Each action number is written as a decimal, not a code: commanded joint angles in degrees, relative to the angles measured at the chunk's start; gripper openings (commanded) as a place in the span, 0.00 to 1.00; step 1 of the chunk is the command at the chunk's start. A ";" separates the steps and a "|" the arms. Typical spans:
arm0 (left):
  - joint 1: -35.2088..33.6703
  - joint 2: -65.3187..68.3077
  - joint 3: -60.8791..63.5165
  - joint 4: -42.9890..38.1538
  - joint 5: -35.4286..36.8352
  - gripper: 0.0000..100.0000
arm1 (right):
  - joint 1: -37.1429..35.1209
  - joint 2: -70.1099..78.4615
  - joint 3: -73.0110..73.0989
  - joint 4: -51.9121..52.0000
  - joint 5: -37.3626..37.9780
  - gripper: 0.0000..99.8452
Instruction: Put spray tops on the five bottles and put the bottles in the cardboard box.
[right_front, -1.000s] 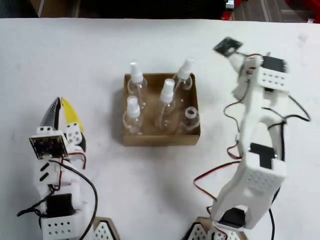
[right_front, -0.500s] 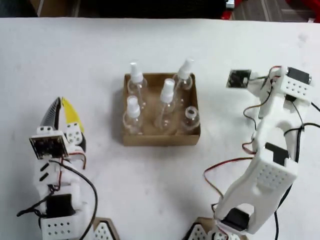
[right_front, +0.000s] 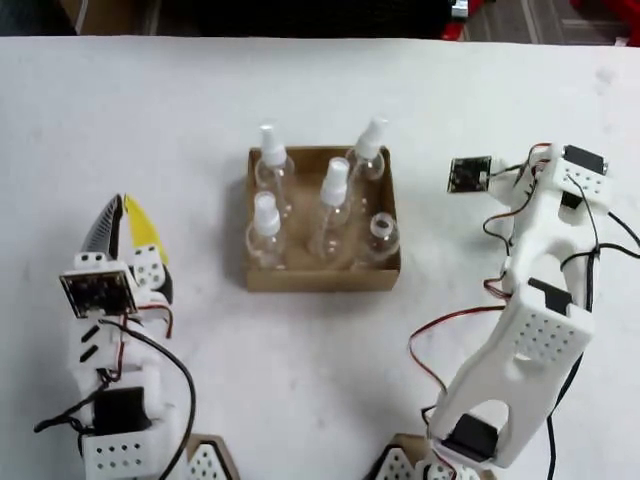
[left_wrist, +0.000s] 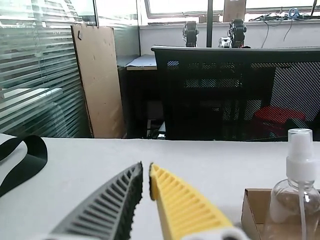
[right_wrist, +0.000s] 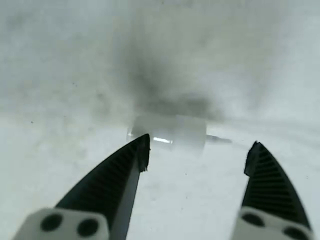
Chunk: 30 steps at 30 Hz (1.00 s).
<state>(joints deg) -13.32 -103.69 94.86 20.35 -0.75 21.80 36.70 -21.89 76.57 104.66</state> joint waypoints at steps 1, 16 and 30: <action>0.57 -0.84 -0.97 -1.76 -0.62 0.03 | 1.45 1.01 -0.44 -1.10 1.67 0.28; 0.57 -0.84 -0.97 -1.76 -0.62 0.03 | 2.77 1.63 -0.09 -0.66 8.18 0.28; 0.57 -0.84 -0.97 -1.76 -0.62 0.03 | 0.75 1.36 0.00 1.80 6.15 0.12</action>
<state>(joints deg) -13.32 -103.69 94.86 20.35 -0.75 24.18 39.43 -21.71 76.13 112.22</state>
